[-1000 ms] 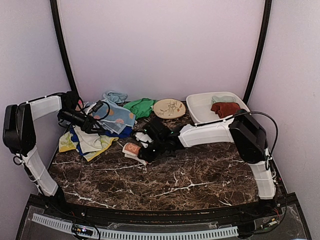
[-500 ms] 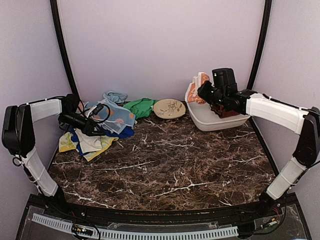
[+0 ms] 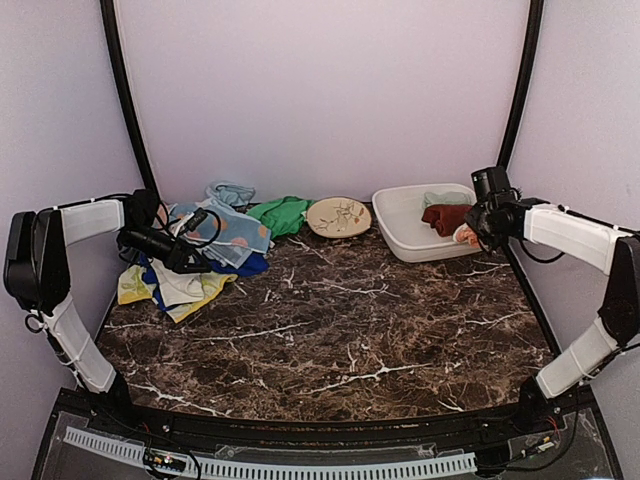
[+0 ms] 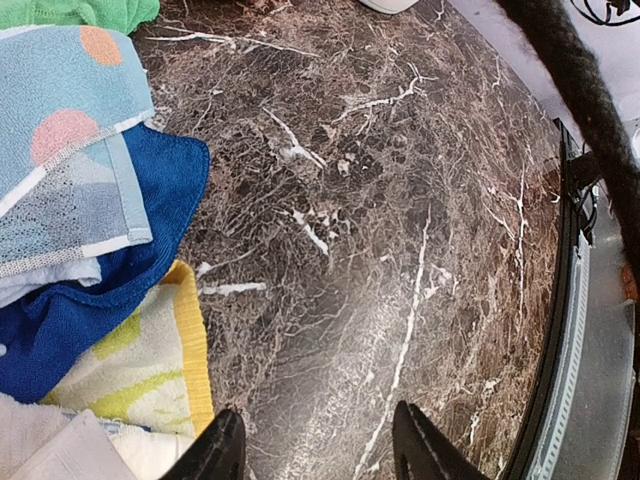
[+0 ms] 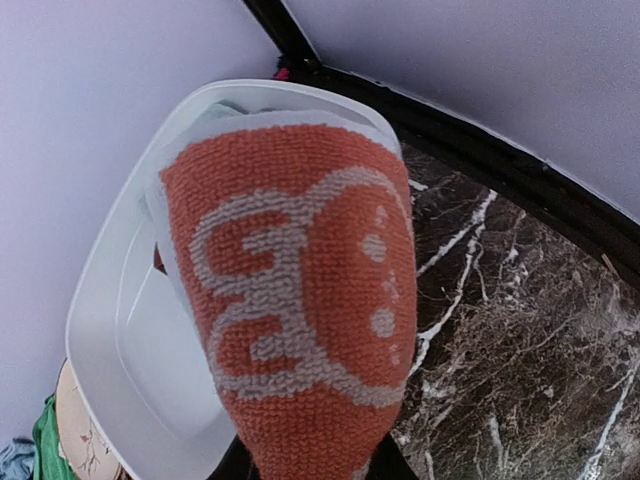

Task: Roll the towels
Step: Place the towel in the storage box.

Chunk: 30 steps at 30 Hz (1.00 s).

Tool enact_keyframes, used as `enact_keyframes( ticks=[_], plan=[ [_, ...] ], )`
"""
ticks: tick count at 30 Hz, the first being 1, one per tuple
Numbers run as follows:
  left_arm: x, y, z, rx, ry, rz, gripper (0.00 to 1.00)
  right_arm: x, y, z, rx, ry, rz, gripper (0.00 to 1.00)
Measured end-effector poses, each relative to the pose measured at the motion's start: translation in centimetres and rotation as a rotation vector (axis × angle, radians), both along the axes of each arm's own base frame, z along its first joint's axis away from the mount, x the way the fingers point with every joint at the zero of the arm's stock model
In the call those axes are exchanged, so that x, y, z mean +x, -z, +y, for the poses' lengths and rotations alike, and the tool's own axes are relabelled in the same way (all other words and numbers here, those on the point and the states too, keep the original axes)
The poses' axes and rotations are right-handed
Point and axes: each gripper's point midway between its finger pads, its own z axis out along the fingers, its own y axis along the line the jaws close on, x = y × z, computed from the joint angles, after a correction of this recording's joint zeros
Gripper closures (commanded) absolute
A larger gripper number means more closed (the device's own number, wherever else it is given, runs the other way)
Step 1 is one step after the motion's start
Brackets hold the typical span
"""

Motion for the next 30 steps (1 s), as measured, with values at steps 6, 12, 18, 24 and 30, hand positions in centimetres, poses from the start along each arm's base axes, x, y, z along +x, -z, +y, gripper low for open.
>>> enact_keyframes(
  ticks=[6, 12, 18, 24, 30],
  plan=[
    [0.0, 0.0, 0.0, 0.000, -0.004, 0.004, 0.49, 0.9, 1.7, -1.0, 0.095, 0.128, 0.021, 1.00],
    [-0.3, 0.3, 0.0, 0.000, -0.004, 0.012, 0.50, 4.3, 1.7, -0.6, 0.228, 0.233, -0.015, 1.00],
    [-0.2, 0.2, 0.0, -0.002, -0.008, 0.011, 0.51, 5.3, 5.1, -0.5, 0.348, 0.344, 0.056, 1.00],
    [-0.2, 0.0, 0.0, -0.002, -0.009, 0.003, 0.51, 7.0, 6.4, 0.2, 0.373, 0.383, 0.110, 1.00],
    [-0.3, 0.1, 0.0, -0.002, -0.009, 0.005, 0.52, 7.5, 6.0, 0.1, 0.388, 0.402, 0.104, 1.00]
  ],
)
